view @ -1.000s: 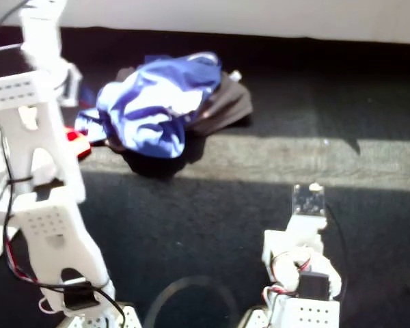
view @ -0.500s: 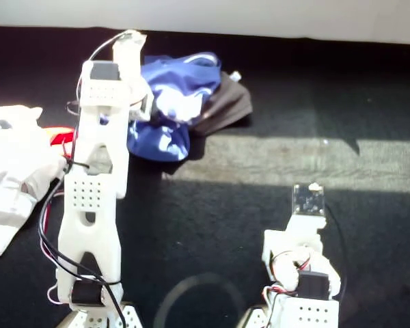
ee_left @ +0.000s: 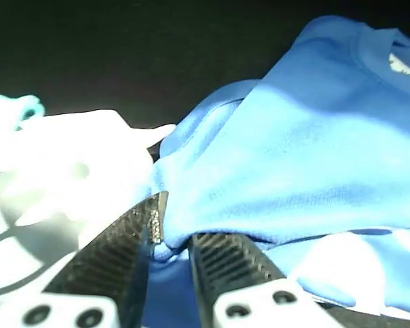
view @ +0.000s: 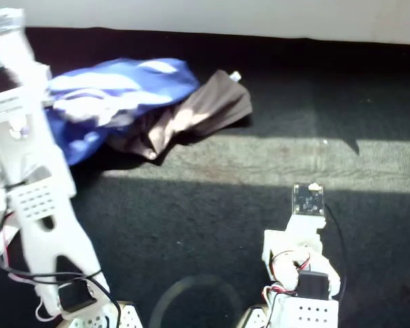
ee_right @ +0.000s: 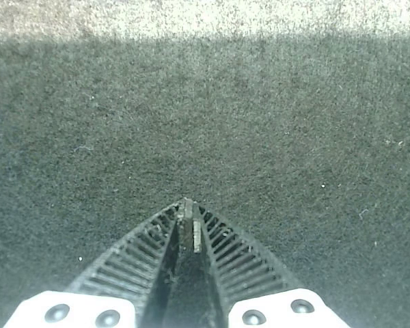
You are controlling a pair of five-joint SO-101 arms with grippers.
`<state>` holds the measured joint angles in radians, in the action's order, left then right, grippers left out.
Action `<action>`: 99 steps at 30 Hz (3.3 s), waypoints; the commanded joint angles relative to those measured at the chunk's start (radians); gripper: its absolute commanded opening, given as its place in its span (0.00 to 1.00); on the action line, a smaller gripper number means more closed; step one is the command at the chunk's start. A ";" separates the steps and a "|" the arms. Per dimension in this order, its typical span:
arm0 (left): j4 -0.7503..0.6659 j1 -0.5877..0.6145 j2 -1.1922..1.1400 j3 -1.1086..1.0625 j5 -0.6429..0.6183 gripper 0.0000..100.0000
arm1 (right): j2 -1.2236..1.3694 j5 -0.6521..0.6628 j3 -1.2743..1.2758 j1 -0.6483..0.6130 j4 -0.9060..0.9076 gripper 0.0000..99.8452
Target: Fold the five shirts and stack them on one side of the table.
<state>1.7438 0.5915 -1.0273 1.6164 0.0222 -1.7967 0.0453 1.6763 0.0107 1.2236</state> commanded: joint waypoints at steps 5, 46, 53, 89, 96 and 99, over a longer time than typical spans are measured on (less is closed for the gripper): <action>-0.015 0.364 0.245 0.047 -0.002 0.01 | 0.002 -0.003 0.117 -0.002 0.005 0.01; -0.003 0.280 0.387 0.047 0.210 0.28 | 0.002 -0.003 0.125 -0.004 -0.091 0.01; 0.014 0.077 0.415 0.027 0.210 0.28 | 0.002 -0.002 0.125 0.054 -0.226 0.01; -0.617 -0.918 -0.019 -0.384 -0.052 0.28 | 0.653 0.181 -1.101 0.219 0.094 0.14; -0.778 -0.931 -0.122 -0.384 -0.052 0.28 | 0.679 0.181 -1.127 0.219 0.119 0.14; -0.813 -0.928 -0.165 -0.384 -0.037 0.28 | 0.679 0.181 -1.086 0.217 0.119 0.14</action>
<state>0.9720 -0.3214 -1.1930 1.2313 -0.0315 -1.1231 0.2263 0.5869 0.2209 1.3403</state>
